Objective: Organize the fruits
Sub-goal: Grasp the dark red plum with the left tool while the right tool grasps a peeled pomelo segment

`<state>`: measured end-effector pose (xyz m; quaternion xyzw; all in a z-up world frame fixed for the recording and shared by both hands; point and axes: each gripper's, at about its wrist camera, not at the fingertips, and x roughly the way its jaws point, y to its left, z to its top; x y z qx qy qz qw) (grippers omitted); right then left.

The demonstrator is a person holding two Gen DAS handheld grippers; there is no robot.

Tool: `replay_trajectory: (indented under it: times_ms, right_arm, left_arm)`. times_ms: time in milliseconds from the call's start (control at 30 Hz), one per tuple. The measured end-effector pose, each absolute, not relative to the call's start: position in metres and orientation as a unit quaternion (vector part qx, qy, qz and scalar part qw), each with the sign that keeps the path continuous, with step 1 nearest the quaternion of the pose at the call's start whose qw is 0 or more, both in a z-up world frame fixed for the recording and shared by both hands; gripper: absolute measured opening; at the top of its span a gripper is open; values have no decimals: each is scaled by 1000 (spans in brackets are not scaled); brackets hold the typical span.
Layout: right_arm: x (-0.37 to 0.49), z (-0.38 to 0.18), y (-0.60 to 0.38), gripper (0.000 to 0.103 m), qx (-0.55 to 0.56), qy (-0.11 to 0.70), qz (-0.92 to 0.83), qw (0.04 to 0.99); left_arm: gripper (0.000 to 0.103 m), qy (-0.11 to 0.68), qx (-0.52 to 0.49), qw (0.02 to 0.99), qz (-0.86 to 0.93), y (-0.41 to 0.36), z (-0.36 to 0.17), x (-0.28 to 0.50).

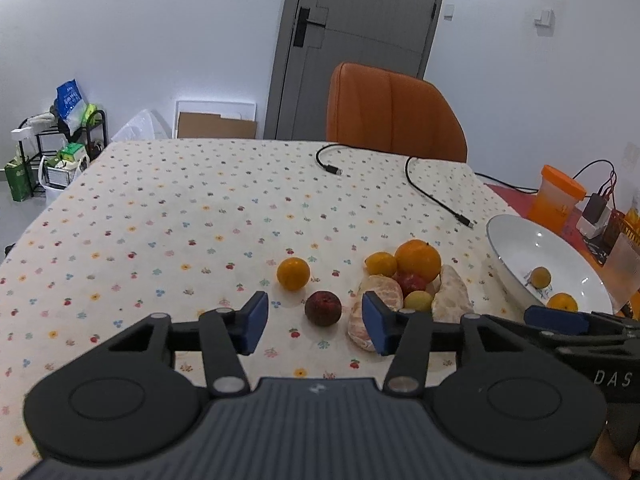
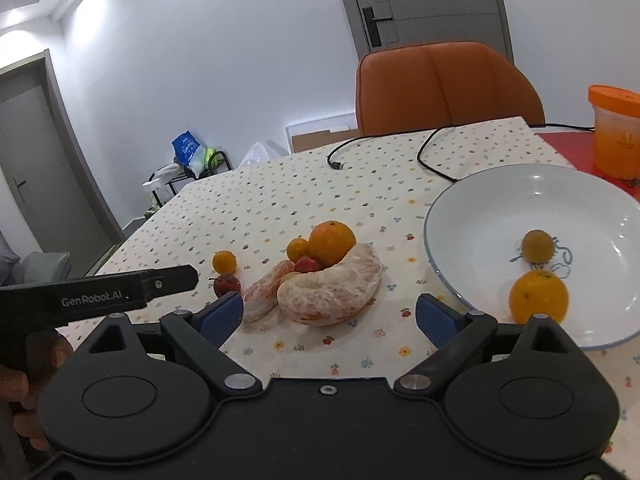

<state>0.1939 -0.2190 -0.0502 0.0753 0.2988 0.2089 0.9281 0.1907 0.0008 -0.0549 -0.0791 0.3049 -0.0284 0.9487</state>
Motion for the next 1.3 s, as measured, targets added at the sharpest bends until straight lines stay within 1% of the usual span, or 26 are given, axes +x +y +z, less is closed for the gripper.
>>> replay_trajectory:
  times_ms: [133,267,400,467,533,600,633,867,933,1000,1167,1300]
  right_arm:
    - [202,-53,-213,93,75,307,208,926]
    - [209,-58,-204,88,60,312,202,926]
    - [216,-61,-198,82,56,317,202,925]
    - [220,-63,-196,82,57,321,202,924]
    - [222,-64,-194,80,57,322,201,923]
    - [224,-66,-190,79,53,325,201,923]
    - [225,-67,-188,79,51,326,201,922]
    - [229,-72,-181,73,46,328,190,924]
    - [229,-73,-182,70,51,326,184,926]
    - [230,-73,-184,63,61,324,178,927]
    - [226,-72,-188,59,68,320,176,929]
    - [219,-69,-191,52,71,313,174,931]
  left_arm:
    - [47,314,-81,945,-31,2,-61,200]
    - [41,324,-83,942,-36,2,-67,210]
    - [40,328,-83,940,-43,0,-70,217]
    - [40,333,-84,938,-48,-1,-73,220]
    - [35,339,-88,935,-51,-1,-76,224]
    - [25,340,-88,935,-50,0,-78,227]
    - [24,339,-88,935,-51,0,-78,227]
    - [24,336,-92,936,-44,9,-77,222]
    - [24,336,-93,936,-41,11,-77,220]
    - [24,336,-94,936,-38,13,-76,218]
    - [24,332,-97,938,-34,15,-73,211]
    - [23,327,-95,939,-38,12,-69,205]
